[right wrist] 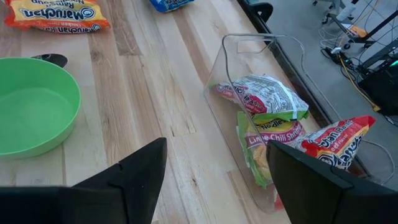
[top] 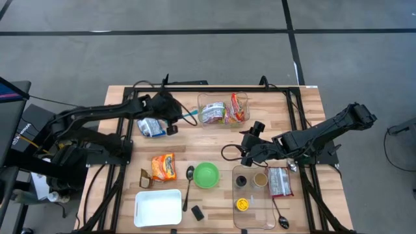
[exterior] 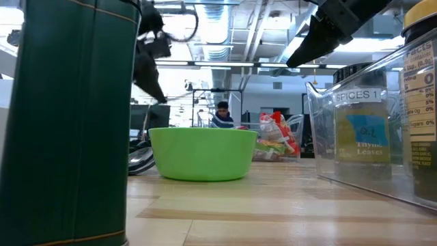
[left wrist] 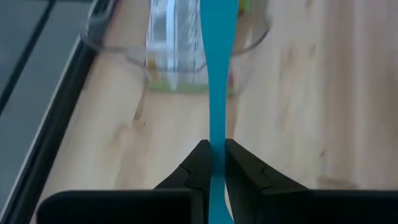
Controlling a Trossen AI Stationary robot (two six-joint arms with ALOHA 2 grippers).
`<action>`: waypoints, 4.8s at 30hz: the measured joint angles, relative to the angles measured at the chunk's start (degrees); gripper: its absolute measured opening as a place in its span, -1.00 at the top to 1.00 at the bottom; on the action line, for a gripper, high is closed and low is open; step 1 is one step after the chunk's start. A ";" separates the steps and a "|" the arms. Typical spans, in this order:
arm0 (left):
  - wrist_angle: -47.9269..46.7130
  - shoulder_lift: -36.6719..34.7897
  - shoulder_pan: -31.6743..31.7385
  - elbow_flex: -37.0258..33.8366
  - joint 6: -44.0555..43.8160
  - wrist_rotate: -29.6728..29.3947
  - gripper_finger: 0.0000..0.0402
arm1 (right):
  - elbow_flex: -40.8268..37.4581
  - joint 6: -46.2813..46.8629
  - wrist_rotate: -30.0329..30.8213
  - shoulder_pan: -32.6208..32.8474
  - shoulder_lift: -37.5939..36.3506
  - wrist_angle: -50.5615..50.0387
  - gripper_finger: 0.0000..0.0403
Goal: Pick & Place Food Item
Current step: Put the blue baby spoon into the white bin, then put the orange seasoning into the bottom transparent bin
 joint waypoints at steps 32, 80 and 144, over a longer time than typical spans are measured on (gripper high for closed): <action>-7.40 -15.78 -37.00 0.04 -28.69 -0.02 0.89 | 0.01 0.00 -0.07 0.04 0.00 0.00 -0.34; -0.47 3.01 -74.73 0.07 -88.32 -18.47 0.90 | 0.00 -10.70 0.02 -3.60 0.00 4.08 -0.34; 7.65 -5.86 -77.33 0.02 -73.10 -37.56 0.98 | 0.00 -12.01 -1.77 -3.45 0.00 6.68 -0.34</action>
